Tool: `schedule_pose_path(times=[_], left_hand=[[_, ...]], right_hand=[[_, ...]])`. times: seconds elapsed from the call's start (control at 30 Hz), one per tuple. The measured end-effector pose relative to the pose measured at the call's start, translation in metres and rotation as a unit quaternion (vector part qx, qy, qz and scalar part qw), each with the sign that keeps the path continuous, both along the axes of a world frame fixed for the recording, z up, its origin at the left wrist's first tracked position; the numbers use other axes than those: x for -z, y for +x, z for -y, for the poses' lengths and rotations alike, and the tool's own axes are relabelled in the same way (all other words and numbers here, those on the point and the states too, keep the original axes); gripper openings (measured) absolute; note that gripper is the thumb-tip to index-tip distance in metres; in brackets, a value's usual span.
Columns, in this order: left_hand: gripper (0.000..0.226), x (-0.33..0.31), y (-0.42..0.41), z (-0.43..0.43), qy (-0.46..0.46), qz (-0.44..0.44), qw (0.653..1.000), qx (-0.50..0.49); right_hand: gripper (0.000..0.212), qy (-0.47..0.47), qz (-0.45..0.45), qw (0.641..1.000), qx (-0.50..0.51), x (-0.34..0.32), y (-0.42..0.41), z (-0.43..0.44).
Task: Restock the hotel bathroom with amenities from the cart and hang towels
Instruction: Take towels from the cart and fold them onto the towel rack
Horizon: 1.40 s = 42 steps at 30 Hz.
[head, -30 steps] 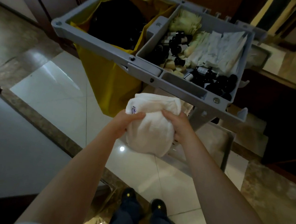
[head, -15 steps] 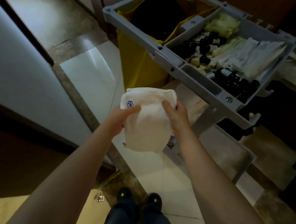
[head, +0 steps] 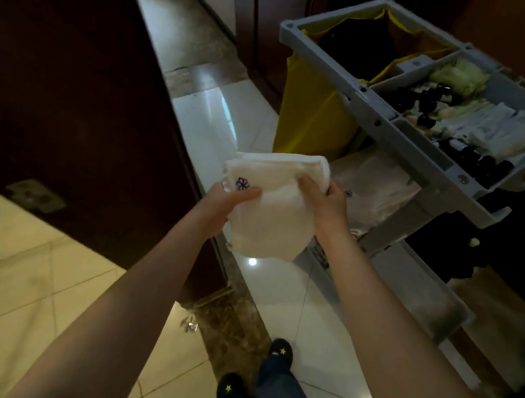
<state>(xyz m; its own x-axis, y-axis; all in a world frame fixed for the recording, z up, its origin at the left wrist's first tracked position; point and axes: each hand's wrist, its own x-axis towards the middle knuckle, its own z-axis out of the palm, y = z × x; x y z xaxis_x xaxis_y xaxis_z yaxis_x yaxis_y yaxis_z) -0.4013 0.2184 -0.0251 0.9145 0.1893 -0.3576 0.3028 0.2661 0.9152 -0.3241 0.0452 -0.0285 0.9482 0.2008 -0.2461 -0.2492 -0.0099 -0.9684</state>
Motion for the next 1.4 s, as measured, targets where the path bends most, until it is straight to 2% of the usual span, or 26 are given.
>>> schedule_pose_path(times=[0.13, 0.3, 0.57, 0.7, 0.77, 0.9, 1.03, 1.1, 1.3, 1.4], left_hand=[[0.026, -0.026, -0.049, -0.019, 0.02, 0.026, 0.999, -0.022], [0.019, -0.055, -0.114, -0.051, 0.057, 0.055, 0.995, -0.059], [0.057, -0.077, -0.222, -0.104, 0.054, 0.088, 0.975, -0.194], [0.036, -0.081, -0.273, -0.138, 0.053, 0.102, 0.945, -0.305], [0.035, -0.086, -0.297, -0.159, 0.053, 0.106, 0.926, -0.357], [0.049, -0.097, -0.34, -0.214, 0.056, 0.111, 0.898, -0.422], [0.016, -0.105, -0.375, -0.289, 0.073, 0.11, 0.884, -0.447], [0.007, -0.111, -0.387, -0.33, 0.083, 0.119, 0.882, -0.448], [0.008, -0.129, -0.397, -0.454, 0.098, 0.139, 0.89, -0.423], [0.009, -0.137, -0.38, -0.513, 0.101, 0.153, 0.893, -0.411]], right_hand=[[0.017, 0.048, 0.016, 0.998, -0.026, -0.025, -0.035, -0.028], [0.009, 0.058, 0.041, 0.991, -0.11, -0.049, -0.073, -0.075], [0.005, 0.112, 0.055, 0.953, -0.277, -0.072, -0.146, -0.15], [0.011, 0.151, 0.044, 0.924, -0.349, -0.087, -0.192, -0.199], [0.014, 0.183, 0.03, 0.91, -0.371, -0.094, -0.214, -0.231], [0.012, 0.199, 0.044, 0.893, -0.402, -0.1, -0.251, -0.305], [0.011, 0.2, 0.062, 0.888, -0.408, -0.101, -0.285, -0.388], [0.009, 0.201, 0.066, 0.892, -0.399, -0.105, -0.3, -0.432], [0.015, 0.196, 0.075, 0.907, -0.365, -0.119, -0.317, -0.541], [0.032, 0.18, 0.092, 0.909, -0.365, -0.121, -0.304, -0.59]])
